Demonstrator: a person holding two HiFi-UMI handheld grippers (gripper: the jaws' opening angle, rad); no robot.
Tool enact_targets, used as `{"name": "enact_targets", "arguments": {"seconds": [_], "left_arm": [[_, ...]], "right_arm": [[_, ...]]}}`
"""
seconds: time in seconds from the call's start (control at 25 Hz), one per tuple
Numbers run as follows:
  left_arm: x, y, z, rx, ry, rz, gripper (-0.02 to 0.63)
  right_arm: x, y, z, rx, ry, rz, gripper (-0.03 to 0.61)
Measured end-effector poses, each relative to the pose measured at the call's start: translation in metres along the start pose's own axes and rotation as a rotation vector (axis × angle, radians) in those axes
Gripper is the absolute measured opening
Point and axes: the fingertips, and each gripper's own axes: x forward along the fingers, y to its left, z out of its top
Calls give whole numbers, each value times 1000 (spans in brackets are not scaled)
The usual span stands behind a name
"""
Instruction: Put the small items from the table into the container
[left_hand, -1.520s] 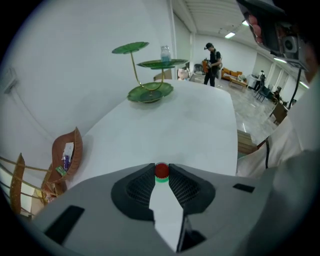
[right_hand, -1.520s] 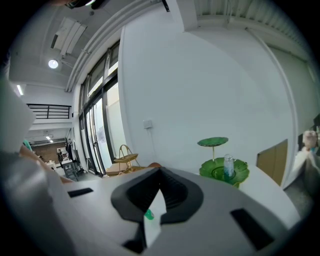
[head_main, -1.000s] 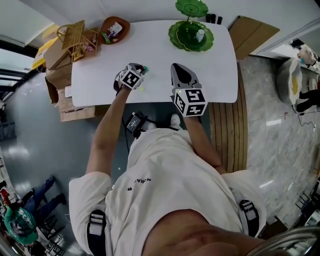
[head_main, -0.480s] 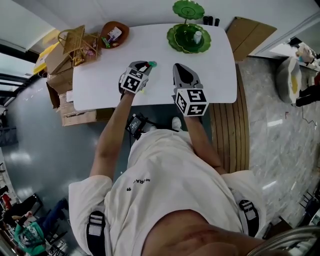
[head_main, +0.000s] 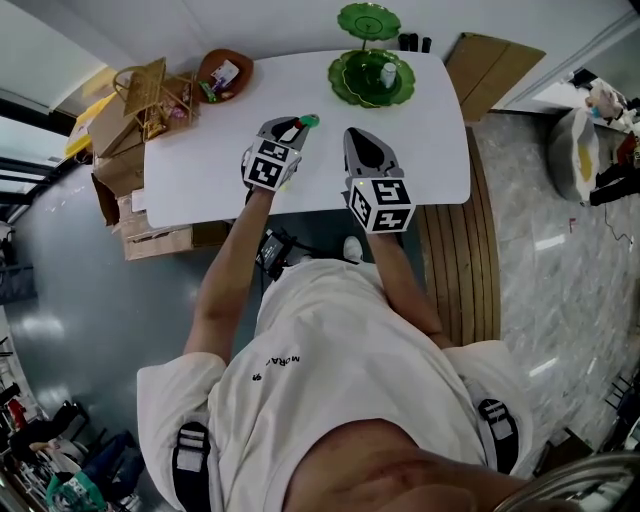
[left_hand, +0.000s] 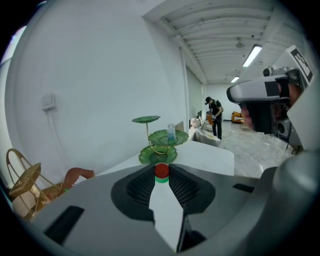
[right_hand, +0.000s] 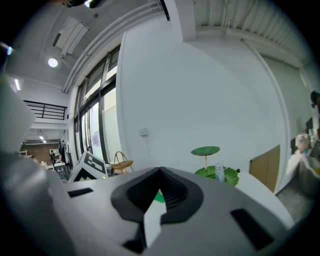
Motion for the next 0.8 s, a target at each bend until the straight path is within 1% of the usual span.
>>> {"name": "enact_targets", "arguments": {"seconds": [0.24, 0.52, 0.64, 0.8], "left_arm": [[4, -9, 20, 18, -67, 8, 87], [4, -13, 58, 16, -169, 30, 87], [6, -14, 69, 11, -188, 24, 87], [13, -19, 80, 25, -193, 8, 87]], "right_arm": [[-8, -8, 2, 2, -10, -24, 5], [-15, -16, 6, 0, -20, -52, 5], [-17, -21, 8, 0, -24, -65, 5], [-19, -26, 9, 0, -27, -79, 5]]}}
